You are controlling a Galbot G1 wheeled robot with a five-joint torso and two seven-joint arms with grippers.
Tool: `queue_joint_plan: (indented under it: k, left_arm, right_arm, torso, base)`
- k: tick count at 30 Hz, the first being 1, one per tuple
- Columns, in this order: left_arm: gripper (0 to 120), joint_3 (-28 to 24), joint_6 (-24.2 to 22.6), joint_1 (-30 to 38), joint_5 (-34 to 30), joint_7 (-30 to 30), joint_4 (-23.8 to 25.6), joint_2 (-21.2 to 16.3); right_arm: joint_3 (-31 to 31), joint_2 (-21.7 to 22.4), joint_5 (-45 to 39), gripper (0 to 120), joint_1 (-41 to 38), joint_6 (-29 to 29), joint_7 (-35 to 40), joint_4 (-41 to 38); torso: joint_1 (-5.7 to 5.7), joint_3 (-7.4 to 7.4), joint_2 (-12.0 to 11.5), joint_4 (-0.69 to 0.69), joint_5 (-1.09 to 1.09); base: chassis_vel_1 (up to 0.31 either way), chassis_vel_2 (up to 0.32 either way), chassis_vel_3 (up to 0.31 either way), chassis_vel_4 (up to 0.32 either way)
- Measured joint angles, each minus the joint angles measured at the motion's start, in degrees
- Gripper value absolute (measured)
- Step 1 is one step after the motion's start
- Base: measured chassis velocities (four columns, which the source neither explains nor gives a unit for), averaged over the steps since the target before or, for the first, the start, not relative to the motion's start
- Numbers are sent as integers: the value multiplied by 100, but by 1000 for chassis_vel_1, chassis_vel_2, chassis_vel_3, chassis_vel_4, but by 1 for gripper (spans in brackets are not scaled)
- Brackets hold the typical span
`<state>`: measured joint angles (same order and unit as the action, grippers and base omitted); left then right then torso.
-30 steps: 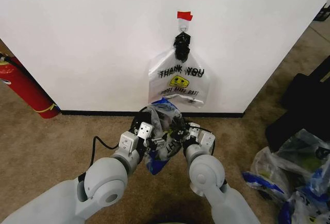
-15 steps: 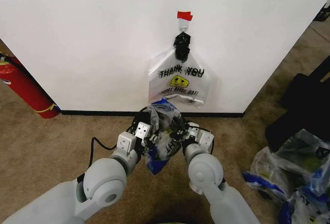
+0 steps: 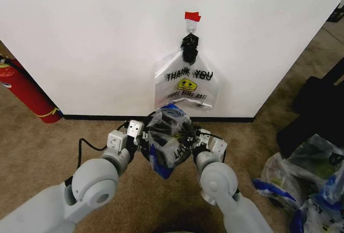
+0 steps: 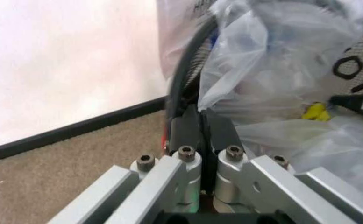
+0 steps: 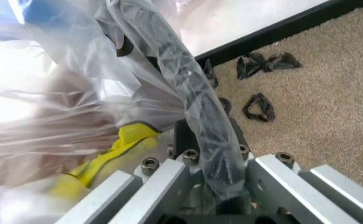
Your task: Pick up the garbage bag from the wall and place it over the trash bin.
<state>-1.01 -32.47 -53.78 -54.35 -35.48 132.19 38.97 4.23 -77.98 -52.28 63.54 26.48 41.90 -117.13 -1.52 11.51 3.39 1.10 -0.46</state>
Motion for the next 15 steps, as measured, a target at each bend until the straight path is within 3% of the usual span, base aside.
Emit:
queue_joint_plan:
  k: [15]
  left_arm:
    - [0, 541, 86, -315, 9, 186, -73, -249]
  right_arm:
    - [411, 413, -470, 0, 350, -58, -510, -223]
  torso:
    - [0, 0, 0, 1, 1]
  base:
    - [0, 0, 0, 0]
